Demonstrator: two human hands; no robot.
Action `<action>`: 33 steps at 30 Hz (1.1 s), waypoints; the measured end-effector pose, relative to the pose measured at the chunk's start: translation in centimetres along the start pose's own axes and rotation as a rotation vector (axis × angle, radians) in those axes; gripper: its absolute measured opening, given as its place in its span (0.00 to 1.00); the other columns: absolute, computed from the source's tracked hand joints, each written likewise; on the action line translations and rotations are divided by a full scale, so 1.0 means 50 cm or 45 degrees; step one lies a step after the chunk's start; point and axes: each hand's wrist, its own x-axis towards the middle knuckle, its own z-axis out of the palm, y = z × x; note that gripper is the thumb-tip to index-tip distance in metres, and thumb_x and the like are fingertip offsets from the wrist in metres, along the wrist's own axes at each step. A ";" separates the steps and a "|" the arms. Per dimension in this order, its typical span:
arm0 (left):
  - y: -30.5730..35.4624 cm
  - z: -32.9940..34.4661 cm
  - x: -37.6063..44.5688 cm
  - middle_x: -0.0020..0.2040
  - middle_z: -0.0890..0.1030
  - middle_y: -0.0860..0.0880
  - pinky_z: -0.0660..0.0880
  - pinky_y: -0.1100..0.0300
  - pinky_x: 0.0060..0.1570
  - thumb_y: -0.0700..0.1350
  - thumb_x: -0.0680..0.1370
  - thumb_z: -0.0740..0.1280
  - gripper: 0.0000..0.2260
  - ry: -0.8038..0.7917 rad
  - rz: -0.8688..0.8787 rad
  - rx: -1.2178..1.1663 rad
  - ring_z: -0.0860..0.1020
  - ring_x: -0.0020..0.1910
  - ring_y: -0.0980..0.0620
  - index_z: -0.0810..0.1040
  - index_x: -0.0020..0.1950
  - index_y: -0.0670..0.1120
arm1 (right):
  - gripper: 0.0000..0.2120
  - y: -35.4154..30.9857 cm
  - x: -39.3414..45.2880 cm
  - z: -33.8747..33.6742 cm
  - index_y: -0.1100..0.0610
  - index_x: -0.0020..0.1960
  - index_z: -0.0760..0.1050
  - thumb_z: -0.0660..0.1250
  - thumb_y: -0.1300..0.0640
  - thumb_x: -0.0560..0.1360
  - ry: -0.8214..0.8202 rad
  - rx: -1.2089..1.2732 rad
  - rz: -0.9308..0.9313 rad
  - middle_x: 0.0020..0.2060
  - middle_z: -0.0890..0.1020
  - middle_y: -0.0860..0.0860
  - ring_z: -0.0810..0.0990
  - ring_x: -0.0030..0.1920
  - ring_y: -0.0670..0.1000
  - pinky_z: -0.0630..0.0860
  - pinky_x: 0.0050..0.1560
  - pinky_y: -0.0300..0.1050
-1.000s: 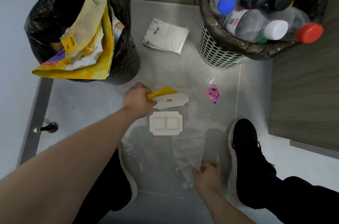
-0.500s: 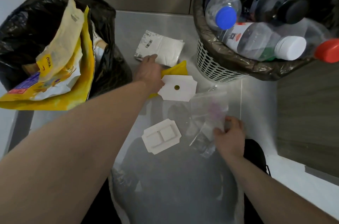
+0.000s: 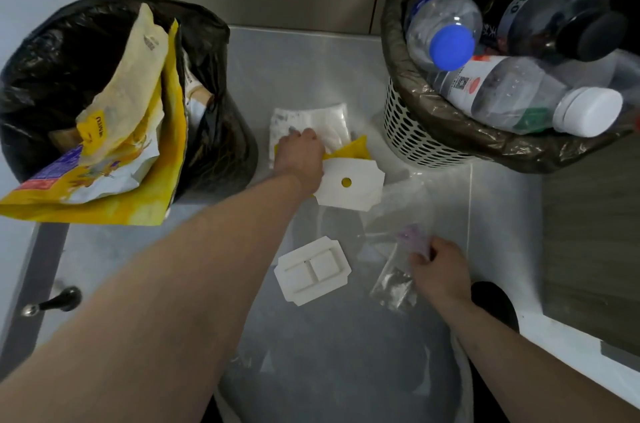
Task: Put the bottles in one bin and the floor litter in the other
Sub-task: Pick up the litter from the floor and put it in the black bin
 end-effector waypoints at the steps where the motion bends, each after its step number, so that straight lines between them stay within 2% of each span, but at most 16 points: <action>1: 0.002 0.006 -0.015 0.65 0.74 0.46 0.69 0.49 0.63 0.52 0.77 0.71 0.18 -0.003 -0.004 0.004 0.71 0.64 0.42 0.79 0.65 0.47 | 0.06 -0.001 -0.011 -0.004 0.56 0.38 0.75 0.69 0.57 0.73 0.025 0.062 -0.001 0.40 0.80 0.57 0.80 0.38 0.57 0.74 0.40 0.45; 4: 0.002 0.027 -0.060 0.66 0.74 0.48 0.67 0.50 0.65 0.53 0.78 0.71 0.18 -0.010 -0.028 -0.024 0.69 0.65 0.43 0.79 0.66 0.50 | 0.06 -0.017 -0.062 -0.015 0.55 0.40 0.75 0.69 0.56 0.75 0.021 0.232 -0.055 0.42 0.77 0.53 0.78 0.40 0.55 0.71 0.41 0.45; 6: 0.003 0.040 -0.087 0.68 0.70 0.48 0.69 0.49 0.65 0.52 0.77 0.72 0.17 -0.048 -0.063 -0.120 0.68 0.66 0.43 0.81 0.65 0.50 | 0.04 -0.033 -0.092 -0.008 0.53 0.47 0.78 0.69 0.53 0.75 -0.109 0.235 -0.109 0.46 0.78 0.48 0.80 0.43 0.50 0.73 0.42 0.45; 7: 0.005 0.047 -0.098 0.69 0.68 0.47 0.70 0.48 0.64 0.51 0.77 0.73 0.16 -0.062 -0.075 -0.168 0.67 0.67 0.43 0.81 0.64 0.50 | 0.07 -0.038 -0.100 0.001 0.51 0.50 0.80 0.69 0.50 0.75 -0.178 0.227 -0.141 0.48 0.79 0.47 0.81 0.43 0.48 0.74 0.43 0.43; 10: 0.005 0.056 -0.113 0.75 0.60 0.47 0.71 0.47 0.65 0.49 0.77 0.73 0.14 -0.050 -0.107 -0.250 0.67 0.68 0.42 0.83 0.62 0.50 | 0.09 -0.058 -0.107 0.041 0.51 0.51 0.83 0.73 0.48 0.74 -0.362 0.219 -0.229 0.57 0.77 0.45 0.82 0.44 0.41 0.73 0.43 0.32; 12: 0.001 0.055 -0.114 0.81 0.51 0.47 0.71 0.47 0.66 0.48 0.77 0.74 0.13 -0.063 -0.129 -0.293 0.63 0.73 0.40 0.83 0.60 0.48 | 0.04 -0.080 -0.112 0.068 0.50 0.46 0.82 0.75 0.51 0.72 -0.394 0.171 -0.264 0.60 0.75 0.44 0.81 0.45 0.42 0.72 0.44 0.28; 14: -0.002 0.050 -0.109 0.82 0.47 0.48 0.71 0.47 0.66 0.49 0.76 0.75 0.14 -0.095 -0.149 -0.295 0.61 0.74 0.40 0.83 0.60 0.48 | 0.06 -0.095 -0.115 0.098 0.53 0.46 0.82 0.77 0.54 0.71 -0.343 0.147 -0.285 0.60 0.74 0.48 0.81 0.51 0.48 0.72 0.50 0.31; 16: -0.005 0.042 -0.102 0.80 0.53 0.48 0.73 0.47 0.64 0.51 0.74 0.77 0.16 -0.092 -0.152 -0.285 0.63 0.72 0.41 0.83 0.60 0.48 | 0.11 -0.113 -0.120 0.121 0.58 0.49 0.82 0.77 0.54 0.69 -0.296 0.081 -0.305 0.60 0.72 0.50 0.79 0.55 0.51 0.74 0.56 0.38; 17: -0.008 0.037 -0.098 0.78 0.56 0.49 0.73 0.47 0.63 0.51 0.74 0.77 0.17 -0.084 -0.150 -0.280 0.64 0.70 0.43 0.83 0.60 0.48 | 0.12 -0.121 -0.123 0.130 0.57 0.49 0.82 0.77 0.52 0.69 -0.267 0.012 -0.329 0.60 0.72 0.49 0.78 0.56 0.51 0.76 0.56 0.41; 19: -0.013 0.032 -0.089 0.75 0.60 0.49 0.73 0.48 0.62 0.53 0.73 0.78 0.19 -0.074 -0.143 -0.257 0.67 0.68 0.44 0.83 0.61 0.47 | 0.13 -0.136 -0.131 0.144 0.54 0.50 0.82 0.76 0.49 0.70 -0.212 -0.101 -0.367 0.59 0.72 0.49 0.75 0.57 0.51 0.77 0.54 0.45; 21: -0.016 0.032 -0.080 0.72 0.64 0.48 0.72 0.50 0.63 0.54 0.73 0.77 0.23 -0.056 -0.136 -0.204 0.68 0.66 0.45 0.81 0.63 0.46 | 0.12 -0.150 -0.136 0.159 0.52 0.53 0.82 0.75 0.49 0.71 -0.160 -0.131 -0.374 0.58 0.74 0.48 0.73 0.59 0.51 0.75 0.50 0.44; 25: -0.018 0.040 -0.077 0.66 0.70 0.47 0.69 0.49 0.66 0.55 0.74 0.76 0.21 -0.027 -0.103 -0.149 0.70 0.65 0.43 0.81 0.64 0.51 | 0.11 -0.173 -0.145 0.184 0.52 0.51 0.80 0.75 0.51 0.70 -0.106 -0.029 -0.310 0.52 0.78 0.50 0.76 0.57 0.54 0.75 0.51 0.47; 28: -0.018 0.045 -0.076 0.64 0.72 0.47 0.70 0.49 0.64 0.56 0.74 0.76 0.22 -0.025 -0.126 -0.155 0.71 0.64 0.43 0.81 0.65 0.50 | 0.15 -0.171 -0.142 0.194 0.49 0.47 0.73 0.78 0.51 0.67 -0.141 0.109 -0.209 0.46 0.80 0.48 0.79 0.52 0.54 0.79 0.49 0.52; 30: -0.016 0.046 -0.074 0.62 0.72 0.47 0.70 0.50 0.63 0.56 0.73 0.76 0.23 -0.016 -0.151 -0.172 0.72 0.63 0.43 0.80 0.65 0.48 | 0.19 -0.167 -0.137 0.191 0.46 0.49 0.69 0.78 0.49 0.67 -0.188 0.203 -0.138 0.45 0.81 0.43 0.80 0.48 0.51 0.80 0.47 0.51; 33: -0.014 0.049 -0.076 0.62 0.72 0.47 0.71 0.50 0.63 0.55 0.74 0.76 0.23 -0.008 -0.174 -0.212 0.73 0.63 0.43 0.80 0.65 0.46 | 0.14 -0.149 -0.131 0.185 0.46 0.54 0.76 0.76 0.52 0.72 -0.226 0.195 -0.177 0.45 0.84 0.42 0.80 0.45 0.45 0.79 0.46 0.43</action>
